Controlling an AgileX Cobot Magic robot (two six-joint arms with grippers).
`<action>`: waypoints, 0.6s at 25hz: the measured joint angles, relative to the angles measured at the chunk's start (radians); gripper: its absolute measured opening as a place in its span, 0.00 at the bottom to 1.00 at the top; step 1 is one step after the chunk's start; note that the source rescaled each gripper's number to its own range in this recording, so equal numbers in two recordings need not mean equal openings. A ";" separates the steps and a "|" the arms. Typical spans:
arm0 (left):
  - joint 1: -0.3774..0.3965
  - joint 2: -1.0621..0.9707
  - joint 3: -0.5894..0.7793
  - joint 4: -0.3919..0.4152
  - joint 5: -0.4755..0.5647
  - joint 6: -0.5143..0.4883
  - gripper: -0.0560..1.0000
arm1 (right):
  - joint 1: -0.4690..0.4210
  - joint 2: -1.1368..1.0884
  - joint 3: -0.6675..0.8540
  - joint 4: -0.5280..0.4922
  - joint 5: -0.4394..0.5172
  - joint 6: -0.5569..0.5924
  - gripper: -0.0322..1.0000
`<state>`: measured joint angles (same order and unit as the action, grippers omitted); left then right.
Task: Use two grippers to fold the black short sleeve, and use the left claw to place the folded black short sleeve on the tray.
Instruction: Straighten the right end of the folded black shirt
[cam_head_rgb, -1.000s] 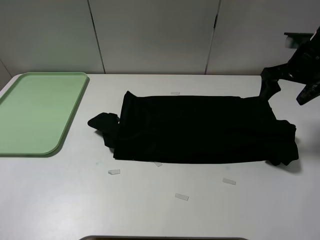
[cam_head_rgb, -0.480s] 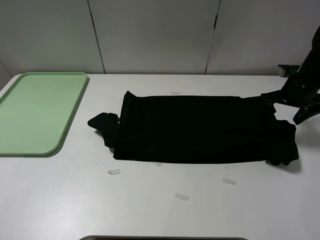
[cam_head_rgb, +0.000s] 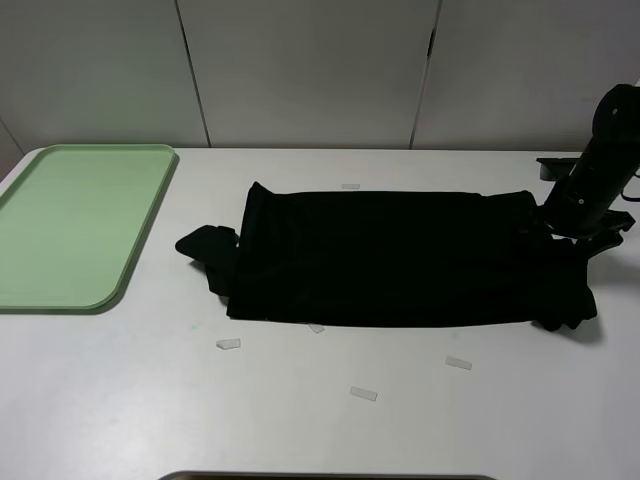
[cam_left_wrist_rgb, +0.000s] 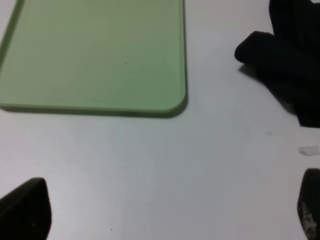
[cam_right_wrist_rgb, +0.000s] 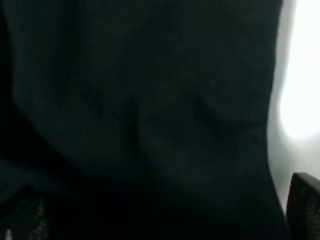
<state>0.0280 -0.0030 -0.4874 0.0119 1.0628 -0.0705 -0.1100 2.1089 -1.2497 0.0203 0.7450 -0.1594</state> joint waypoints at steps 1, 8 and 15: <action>0.000 0.000 0.000 0.000 0.000 0.000 0.98 | 0.000 0.004 0.000 0.001 -0.002 -0.003 1.00; 0.000 0.000 0.000 0.000 0.000 0.000 0.98 | 0.000 0.018 -0.004 0.007 -0.005 -0.015 1.00; 0.000 0.000 0.000 0.000 0.000 0.000 0.98 | 0.000 0.023 -0.009 0.018 0.000 -0.017 0.84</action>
<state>0.0280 -0.0030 -0.4874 0.0119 1.0628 -0.0705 -0.1100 2.1321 -1.2583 0.0378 0.7453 -0.1765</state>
